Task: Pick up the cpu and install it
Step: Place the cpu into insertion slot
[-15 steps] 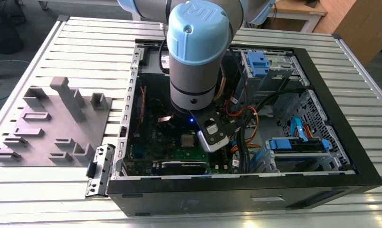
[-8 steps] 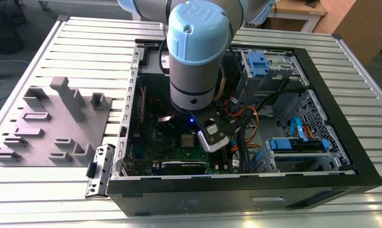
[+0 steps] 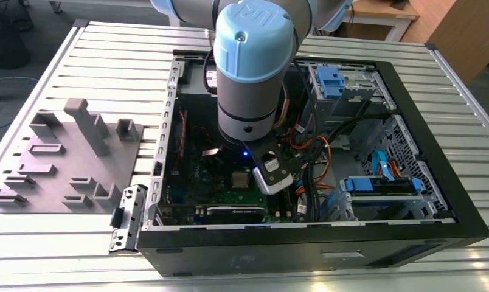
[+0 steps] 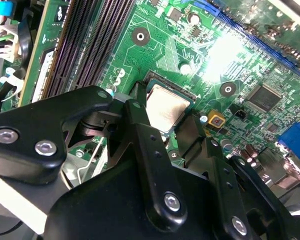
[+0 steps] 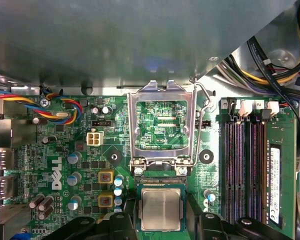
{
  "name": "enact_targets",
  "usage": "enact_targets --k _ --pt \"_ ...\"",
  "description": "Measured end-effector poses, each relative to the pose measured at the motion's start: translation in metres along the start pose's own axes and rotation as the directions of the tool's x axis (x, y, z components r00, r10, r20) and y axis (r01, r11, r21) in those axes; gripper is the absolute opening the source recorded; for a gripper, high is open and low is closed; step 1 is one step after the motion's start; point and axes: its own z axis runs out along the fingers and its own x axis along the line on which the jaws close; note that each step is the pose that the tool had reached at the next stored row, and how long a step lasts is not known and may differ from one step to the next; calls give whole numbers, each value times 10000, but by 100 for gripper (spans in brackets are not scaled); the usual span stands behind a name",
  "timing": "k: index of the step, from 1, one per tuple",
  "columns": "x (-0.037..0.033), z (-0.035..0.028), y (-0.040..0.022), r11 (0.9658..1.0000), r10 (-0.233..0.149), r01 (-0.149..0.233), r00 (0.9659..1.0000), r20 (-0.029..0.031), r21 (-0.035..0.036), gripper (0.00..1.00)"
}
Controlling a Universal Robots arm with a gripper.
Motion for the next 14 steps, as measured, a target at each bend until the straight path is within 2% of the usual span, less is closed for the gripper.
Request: enact_targets --k 14 --pt "1 3 -1 10000 0 0 10000 -4 5 47"
